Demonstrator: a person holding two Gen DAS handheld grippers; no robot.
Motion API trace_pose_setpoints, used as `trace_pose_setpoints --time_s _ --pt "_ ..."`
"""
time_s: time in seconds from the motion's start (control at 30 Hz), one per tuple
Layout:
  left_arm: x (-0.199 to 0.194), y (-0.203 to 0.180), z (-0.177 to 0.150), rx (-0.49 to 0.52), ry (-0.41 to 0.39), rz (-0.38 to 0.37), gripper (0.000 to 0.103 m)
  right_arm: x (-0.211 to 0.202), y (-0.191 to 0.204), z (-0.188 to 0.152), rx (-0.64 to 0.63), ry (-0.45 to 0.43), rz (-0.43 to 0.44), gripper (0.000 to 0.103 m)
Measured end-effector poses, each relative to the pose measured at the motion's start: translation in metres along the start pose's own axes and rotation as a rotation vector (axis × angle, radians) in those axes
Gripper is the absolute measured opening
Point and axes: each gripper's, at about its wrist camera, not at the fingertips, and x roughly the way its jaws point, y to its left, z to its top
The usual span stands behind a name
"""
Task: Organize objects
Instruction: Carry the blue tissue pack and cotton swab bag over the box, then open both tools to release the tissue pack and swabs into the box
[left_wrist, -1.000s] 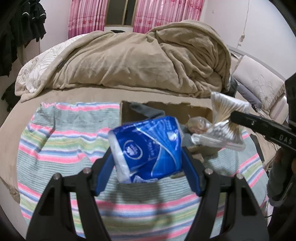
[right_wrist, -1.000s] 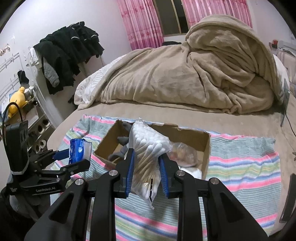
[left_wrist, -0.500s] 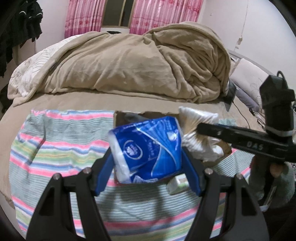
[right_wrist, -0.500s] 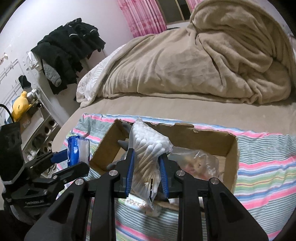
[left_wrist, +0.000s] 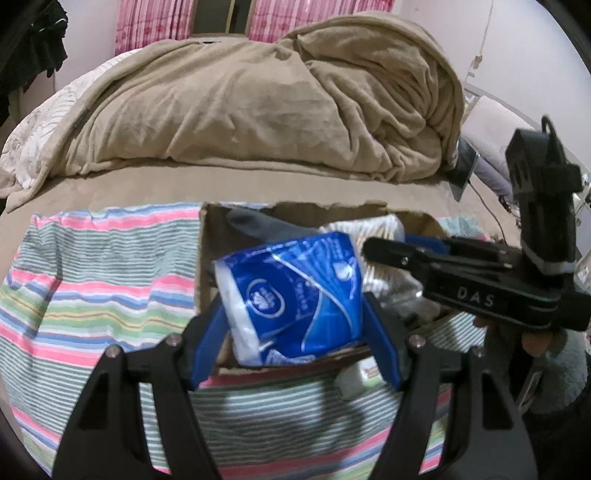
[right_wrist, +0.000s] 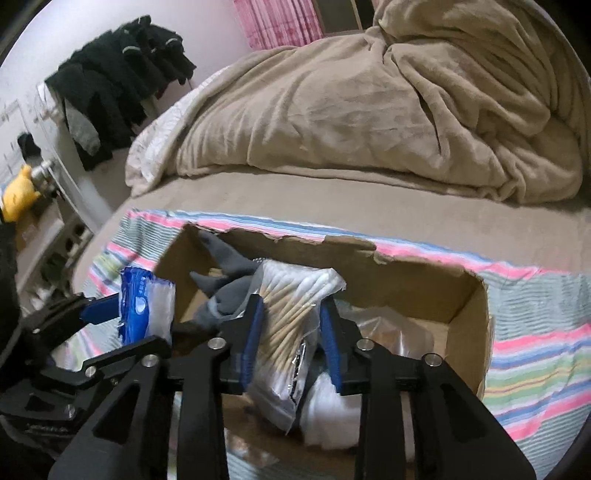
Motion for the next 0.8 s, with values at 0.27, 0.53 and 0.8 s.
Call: trace_pose_setpoints --time_s 0.27,0.53,0.8 --pt "0.015 0.0 -0.002 -0.004 0.049 -0.005 0.073 -0.001 0.001 -0.001 -0.052 -0.023 -0.088 0.057" --pt "0.01 0.001 -0.001 -0.017 0.056 -0.011 0.078 -0.018 0.01 -0.005 -0.114 -0.072 -0.101 0.043" --pt "-0.01 0.009 0.001 -0.023 0.019 0.006 0.08 0.004 0.018 -0.007 -0.123 -0.017 -0.063 0.042"
